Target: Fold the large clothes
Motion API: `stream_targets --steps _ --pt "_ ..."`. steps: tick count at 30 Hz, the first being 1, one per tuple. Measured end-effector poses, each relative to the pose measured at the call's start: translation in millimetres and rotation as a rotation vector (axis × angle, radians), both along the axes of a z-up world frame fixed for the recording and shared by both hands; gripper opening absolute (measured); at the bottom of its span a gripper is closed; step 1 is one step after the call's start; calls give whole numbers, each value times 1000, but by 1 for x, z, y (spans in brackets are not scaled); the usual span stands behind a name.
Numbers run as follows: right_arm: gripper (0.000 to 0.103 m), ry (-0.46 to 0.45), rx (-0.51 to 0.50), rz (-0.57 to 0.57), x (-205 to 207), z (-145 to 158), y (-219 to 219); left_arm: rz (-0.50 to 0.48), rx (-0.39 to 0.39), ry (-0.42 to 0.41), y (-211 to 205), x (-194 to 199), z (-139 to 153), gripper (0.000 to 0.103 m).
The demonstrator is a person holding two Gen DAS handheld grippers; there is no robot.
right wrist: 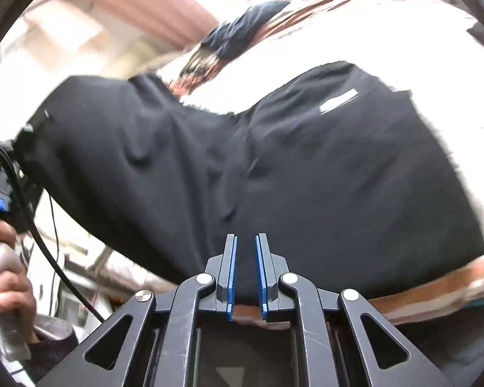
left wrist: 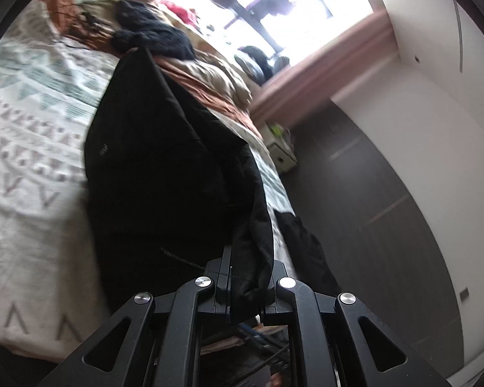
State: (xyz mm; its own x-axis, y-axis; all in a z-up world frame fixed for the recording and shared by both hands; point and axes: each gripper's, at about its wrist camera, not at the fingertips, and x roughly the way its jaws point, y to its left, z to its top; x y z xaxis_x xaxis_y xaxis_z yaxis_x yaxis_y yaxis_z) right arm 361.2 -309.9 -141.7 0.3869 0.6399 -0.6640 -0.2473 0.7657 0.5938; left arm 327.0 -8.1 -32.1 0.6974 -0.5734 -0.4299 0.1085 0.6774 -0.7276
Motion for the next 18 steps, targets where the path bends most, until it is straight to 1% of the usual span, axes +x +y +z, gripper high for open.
stream_targets --steps 1,3,4,7,9,11,12,13,14,15,16,17,18 --pt "13 -3 4 -22 1 2 -11 -25 -3 9 -11 7 -3 10" --pt "20 -10 5 -90 0 7 -39 -65 -5 23 -29 18 -10 10" --pt "22 -12 2 -112 -2 8 -48 -89 -3 32 -40 24 -15 10" --pt "23 -7 -9 -178 -8 8 -77 -144 0 68 -67 38 -30 11" --pt "23 6 -13 -216 -12 5 -94 -198 22 115 -93 48 -45 11" --pt "23 20 -17 -239 -12 2 -105 -228 51 161 -110 52 -55 18" --pt "24 24 -16 -243 -13 3 -112 -241 70 188 -118 54 -61 27" --pt "27 32 -18 -247 -14 2 -115 -251 74 203 -122 55 -65 35" --pt "42 36 -20 -251 -15 2 -116 -267 56 211 -123 56 -68 38" --pt "58 38 -22 -260 -17 2 -118 -278 20 207 -120 55 -71 42" --pt "63 35 -15 -268 -17 3 -120 -276 5 200 -115 54 -71 48" --pt "66 31 -1 -271 -18 3 -123 -259 7 194 -108 53 -71 51" --pt "67 30 9 -270 -19 5 -127 -225 27 188 -97 51 -70 56"
